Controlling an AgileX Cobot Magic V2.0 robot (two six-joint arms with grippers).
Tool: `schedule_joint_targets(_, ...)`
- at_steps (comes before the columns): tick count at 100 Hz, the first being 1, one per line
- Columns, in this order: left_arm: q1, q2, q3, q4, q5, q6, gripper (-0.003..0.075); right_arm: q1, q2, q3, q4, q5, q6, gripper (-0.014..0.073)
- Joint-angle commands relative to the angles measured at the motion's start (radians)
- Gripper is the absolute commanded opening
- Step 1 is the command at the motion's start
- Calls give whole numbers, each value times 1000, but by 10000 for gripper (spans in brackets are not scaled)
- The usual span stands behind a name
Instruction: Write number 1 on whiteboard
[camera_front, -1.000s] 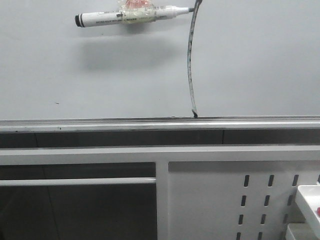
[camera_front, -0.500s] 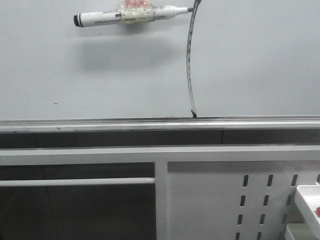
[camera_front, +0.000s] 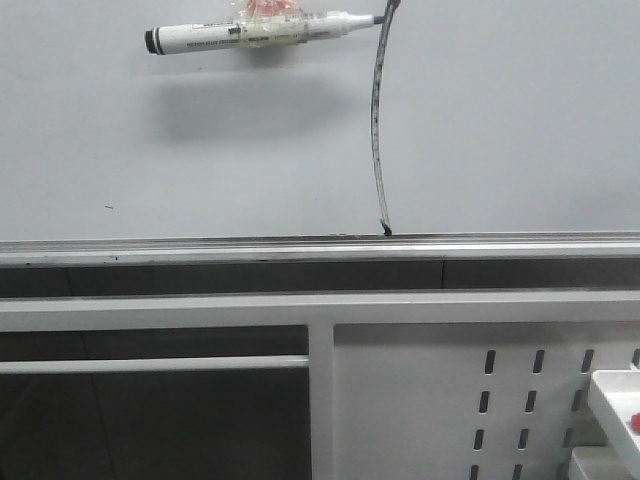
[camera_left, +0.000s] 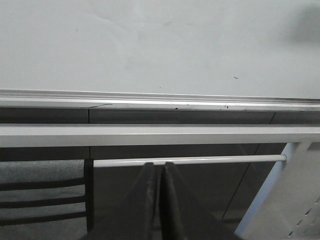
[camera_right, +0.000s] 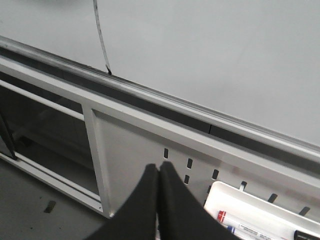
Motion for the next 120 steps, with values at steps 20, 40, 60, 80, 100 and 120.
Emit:
schedule_joint_targets(20,3,0,35,-11,-41,-9,-20,-300,8,121,270,-379,-270,-55)
schedule_joint_targets(40,3,0,35,-11,-41,-9,-20,-432,4,170,280,-353,-280,-55)
schedule_joint_targets(60,3,0,35,-11,-41,-9,-20,-432,-70,170,293,-175,-280,-55)
schedule_joint_targets(80,3,0,35,-11,-41,-9,-20,-432,-201,170,293,-104,-280,-55)
schedule_joint_targets(100,3,0,35,-11,-41,-9,-20,-432,-208,170,276,-105,-282,-55)
schedule_joint_targets(120,3,0,35,-11,-41,-9,-20,-432,-208,170,276,-105,-282,-55)
